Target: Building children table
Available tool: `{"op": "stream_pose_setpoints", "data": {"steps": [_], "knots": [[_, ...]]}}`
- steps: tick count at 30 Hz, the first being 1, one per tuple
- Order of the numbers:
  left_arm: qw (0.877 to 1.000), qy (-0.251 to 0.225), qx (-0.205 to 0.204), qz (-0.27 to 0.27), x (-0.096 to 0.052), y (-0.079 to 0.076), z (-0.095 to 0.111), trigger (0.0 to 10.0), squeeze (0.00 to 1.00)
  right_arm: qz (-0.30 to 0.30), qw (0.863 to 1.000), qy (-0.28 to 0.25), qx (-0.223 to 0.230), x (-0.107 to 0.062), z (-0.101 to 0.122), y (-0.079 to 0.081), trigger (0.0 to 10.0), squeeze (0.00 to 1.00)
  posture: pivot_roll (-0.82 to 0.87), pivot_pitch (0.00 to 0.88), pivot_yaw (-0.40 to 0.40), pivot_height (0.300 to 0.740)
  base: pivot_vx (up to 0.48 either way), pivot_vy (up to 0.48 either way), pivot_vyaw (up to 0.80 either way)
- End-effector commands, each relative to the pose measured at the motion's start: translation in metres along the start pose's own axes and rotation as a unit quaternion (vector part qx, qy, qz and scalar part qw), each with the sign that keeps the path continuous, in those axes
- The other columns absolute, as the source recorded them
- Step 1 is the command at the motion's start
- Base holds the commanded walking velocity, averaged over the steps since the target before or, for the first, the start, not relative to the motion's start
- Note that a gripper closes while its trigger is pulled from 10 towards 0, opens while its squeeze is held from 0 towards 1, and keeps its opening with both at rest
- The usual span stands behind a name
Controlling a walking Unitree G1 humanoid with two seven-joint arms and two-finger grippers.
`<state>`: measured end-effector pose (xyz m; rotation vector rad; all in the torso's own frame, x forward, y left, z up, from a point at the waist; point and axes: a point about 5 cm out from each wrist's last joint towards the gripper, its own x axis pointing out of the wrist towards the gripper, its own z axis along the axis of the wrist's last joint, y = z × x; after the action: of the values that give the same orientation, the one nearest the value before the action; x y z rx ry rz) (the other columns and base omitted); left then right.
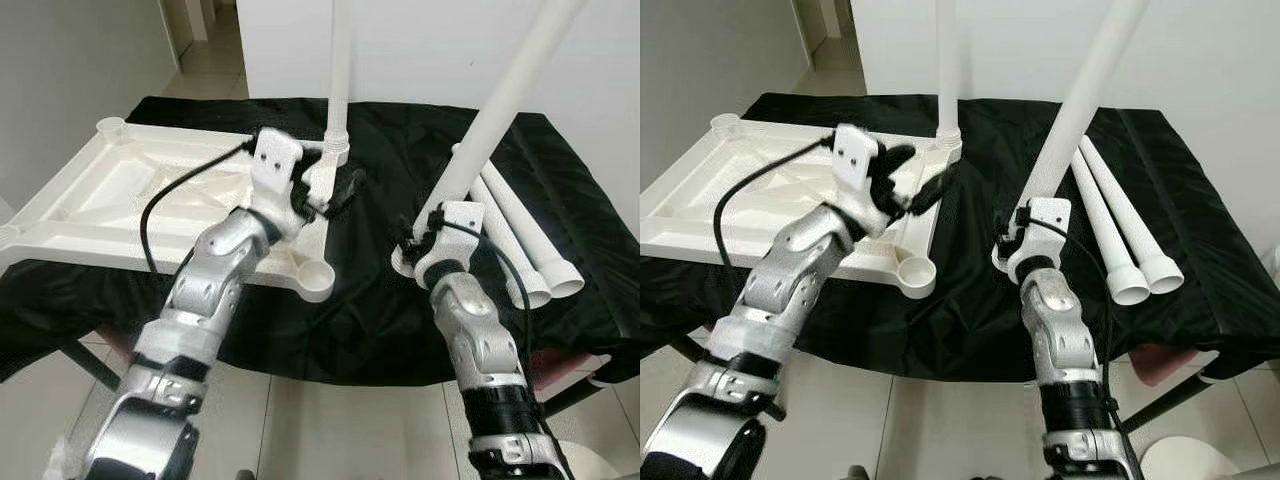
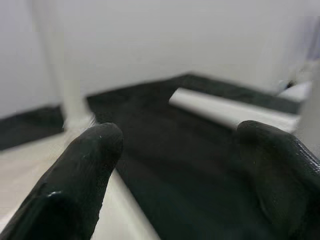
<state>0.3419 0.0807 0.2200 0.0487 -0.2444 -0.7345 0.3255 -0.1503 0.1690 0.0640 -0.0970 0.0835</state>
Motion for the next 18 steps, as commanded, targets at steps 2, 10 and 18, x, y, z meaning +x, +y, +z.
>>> {"op": "stream_pose_setpoints", "data": {"steps": [2, 10, 18], "knots": [[0.999, 0.029, 0.025, 0.013, -0.005, 0.002, -0.014, 10.0, 0.00, 0.001, 1.000, -0.019, -0.007, -0.003, 0.005, 0.000, 10.0, 0.00, -0.01, 0.022, -0.010, 0.740, 0.000, 0.000, 0.00], [0.980, 0.182, 0.079, 0.006, -0.031, 0.011, -0.070, 10.0, 0.00, -0.017, 0.999, -0.028, -0.024, -0.009, 0.009, -0.013, 10.0, 0.00, -0.02, 0.020, -0.005, 0.740, 0.000, 0.000, 0.00], [0.970, 0.226, 0.083, 0.026, -0.043, 0.023, -0.085, 10.0, 0.00, -0.024, 0.999, -0.028, -0.033, -0.012, 0.008, -0.018, 10.0, 0.00, -0.02, 0.017, -0.001, 0.740, 0.000, 0.000, 0.00]]}}
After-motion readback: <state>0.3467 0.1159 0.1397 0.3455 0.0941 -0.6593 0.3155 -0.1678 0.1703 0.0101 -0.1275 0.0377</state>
